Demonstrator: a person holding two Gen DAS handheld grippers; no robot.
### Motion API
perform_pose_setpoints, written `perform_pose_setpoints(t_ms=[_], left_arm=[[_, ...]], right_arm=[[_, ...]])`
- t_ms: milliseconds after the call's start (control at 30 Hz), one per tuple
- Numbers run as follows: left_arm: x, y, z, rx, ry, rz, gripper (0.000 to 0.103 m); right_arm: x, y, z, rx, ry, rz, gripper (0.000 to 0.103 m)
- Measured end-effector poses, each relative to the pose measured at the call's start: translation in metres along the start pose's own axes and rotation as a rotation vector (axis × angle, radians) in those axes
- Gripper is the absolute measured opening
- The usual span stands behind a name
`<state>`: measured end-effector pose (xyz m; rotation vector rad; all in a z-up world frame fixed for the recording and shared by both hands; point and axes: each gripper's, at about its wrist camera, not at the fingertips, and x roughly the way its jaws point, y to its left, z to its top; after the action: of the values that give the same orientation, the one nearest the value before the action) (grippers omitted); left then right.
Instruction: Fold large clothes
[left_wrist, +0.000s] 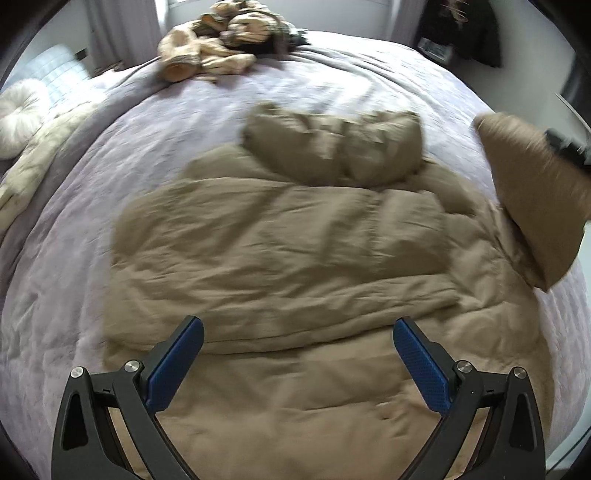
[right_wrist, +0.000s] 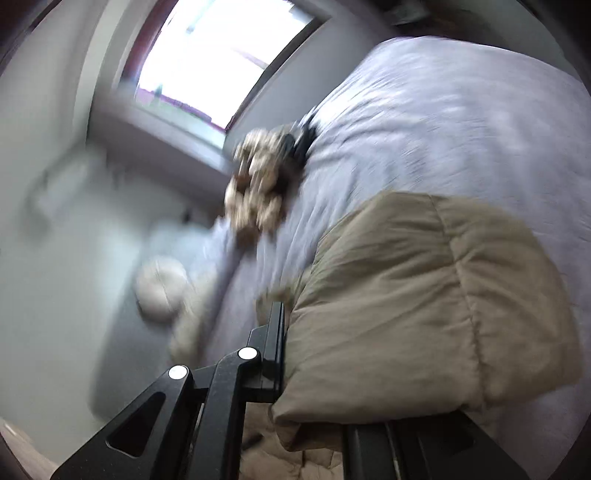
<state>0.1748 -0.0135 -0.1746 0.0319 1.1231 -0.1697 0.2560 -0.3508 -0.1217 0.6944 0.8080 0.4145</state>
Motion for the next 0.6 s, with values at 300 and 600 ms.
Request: perform_pose_setpoints(t_ms=[300,600], left_arm=[[0.004,0.063,-0.019,-0.108,0.013,0.041,0.103],[0.011,0.065,-0.019,-0.11,0.025,0.011,0.103]], right_arm=[[0.142,0.021,-0.084,-0.088,0.291,-0.233,0.009],[0.126,0.009,-0.097,-0.002,0.296,-0.326,0.033]])
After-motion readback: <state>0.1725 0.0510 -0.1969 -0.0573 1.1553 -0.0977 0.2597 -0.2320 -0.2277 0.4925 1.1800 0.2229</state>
